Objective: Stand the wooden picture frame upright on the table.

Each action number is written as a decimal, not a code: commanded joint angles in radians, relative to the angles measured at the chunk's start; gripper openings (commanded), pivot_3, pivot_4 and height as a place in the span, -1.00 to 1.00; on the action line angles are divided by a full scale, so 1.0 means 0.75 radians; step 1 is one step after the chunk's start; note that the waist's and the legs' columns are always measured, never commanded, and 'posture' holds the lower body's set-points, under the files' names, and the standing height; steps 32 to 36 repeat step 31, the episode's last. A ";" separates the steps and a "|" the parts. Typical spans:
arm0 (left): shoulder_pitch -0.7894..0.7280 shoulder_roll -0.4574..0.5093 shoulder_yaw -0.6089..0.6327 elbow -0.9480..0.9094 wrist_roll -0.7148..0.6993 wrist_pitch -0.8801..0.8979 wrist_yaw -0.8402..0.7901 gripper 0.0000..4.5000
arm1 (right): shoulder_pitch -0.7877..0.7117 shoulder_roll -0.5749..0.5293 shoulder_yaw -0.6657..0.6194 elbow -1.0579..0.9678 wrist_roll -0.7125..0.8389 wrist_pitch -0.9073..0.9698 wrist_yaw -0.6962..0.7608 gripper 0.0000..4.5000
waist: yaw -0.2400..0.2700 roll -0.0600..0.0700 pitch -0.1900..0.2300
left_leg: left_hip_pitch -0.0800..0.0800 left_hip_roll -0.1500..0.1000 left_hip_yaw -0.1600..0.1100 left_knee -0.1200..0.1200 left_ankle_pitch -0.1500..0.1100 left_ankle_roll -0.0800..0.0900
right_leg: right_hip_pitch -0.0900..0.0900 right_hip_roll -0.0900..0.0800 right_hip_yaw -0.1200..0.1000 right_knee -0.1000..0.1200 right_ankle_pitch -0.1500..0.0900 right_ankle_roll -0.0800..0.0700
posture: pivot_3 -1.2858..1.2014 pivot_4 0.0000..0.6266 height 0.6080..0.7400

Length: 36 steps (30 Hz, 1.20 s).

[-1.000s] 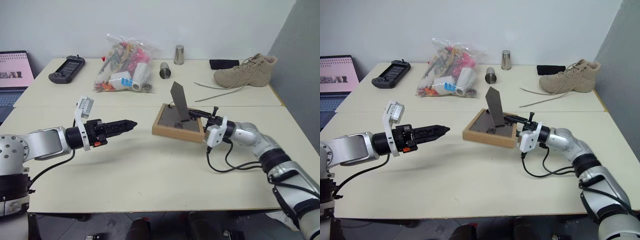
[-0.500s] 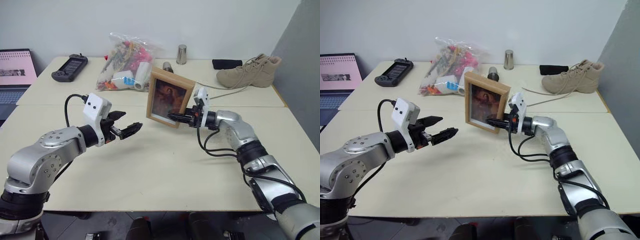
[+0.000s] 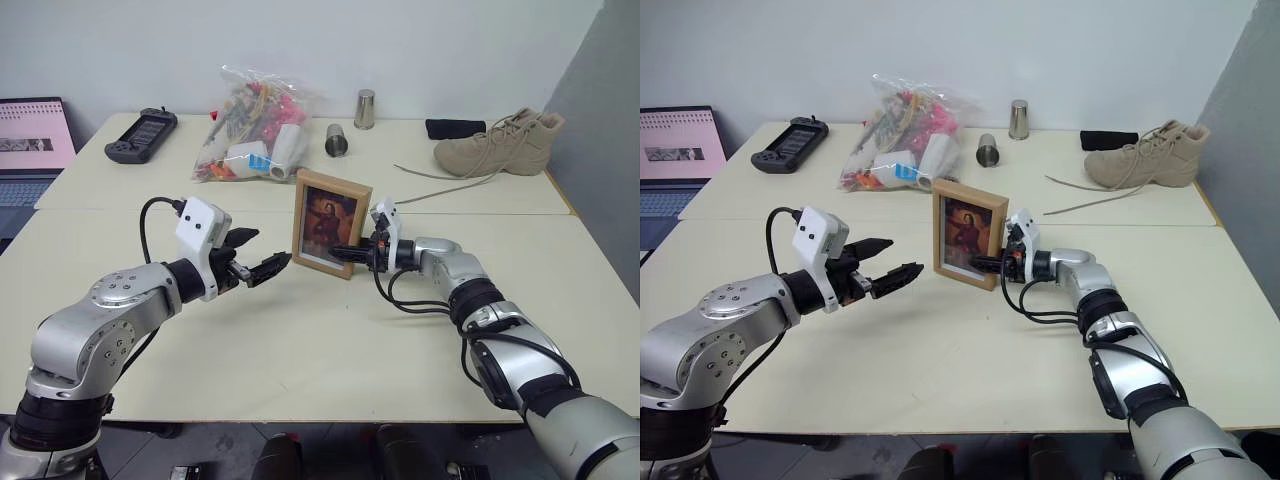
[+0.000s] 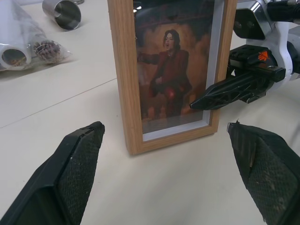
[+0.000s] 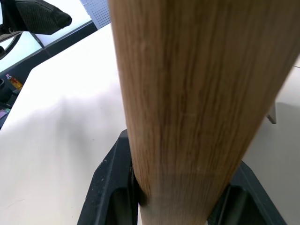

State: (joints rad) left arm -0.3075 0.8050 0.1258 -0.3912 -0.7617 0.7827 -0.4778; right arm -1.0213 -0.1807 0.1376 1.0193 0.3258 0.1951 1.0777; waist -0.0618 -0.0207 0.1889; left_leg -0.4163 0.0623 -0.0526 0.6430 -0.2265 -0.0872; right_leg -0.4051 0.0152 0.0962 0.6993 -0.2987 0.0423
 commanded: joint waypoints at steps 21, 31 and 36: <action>-0.103 0.006 0.043 0.190 0.169 -0.008 -0.187 1.00 | 0.556 -0.462 -0.206 -1.168 0.024 0.469 -0.106 0.99 | 0.014 0.000 0.000 | -0.002 -0.001 0.000 -0.001 0.000 0.000 | 0.000 0.000 0.000 -0.002 0.000 0.000 | 0.03 -0.52 1.00; -0.197 0.061 0.118 0.328 0.129 0.050 -0.308 1.00 | 0.674 -0.554 -0.350 -1.753 0.230 0.890 -0.347 0.99 | -0.009 0.000 0.000 | 0.000 0.001 -0.001 -0.001 0.000 0.000 | 0.000 0.002 0.000 -0.001 0.000 0.001 | 0.03 -0.52 1.00; -0.197 0.061 0.118 0.328 0.129 0.050 -0.308 1.00 | 0.674 -0.554 -0.350 -1.753 0.230 0.890 -0.347 0.99 | -0.009 0.000 0.000 | 0.000 0.001 -0.001 -0.001 0.000 0.000 | 0.000 0.002 0.000 -0.001 0.000 0.001 | 0.03 -0.52 1.00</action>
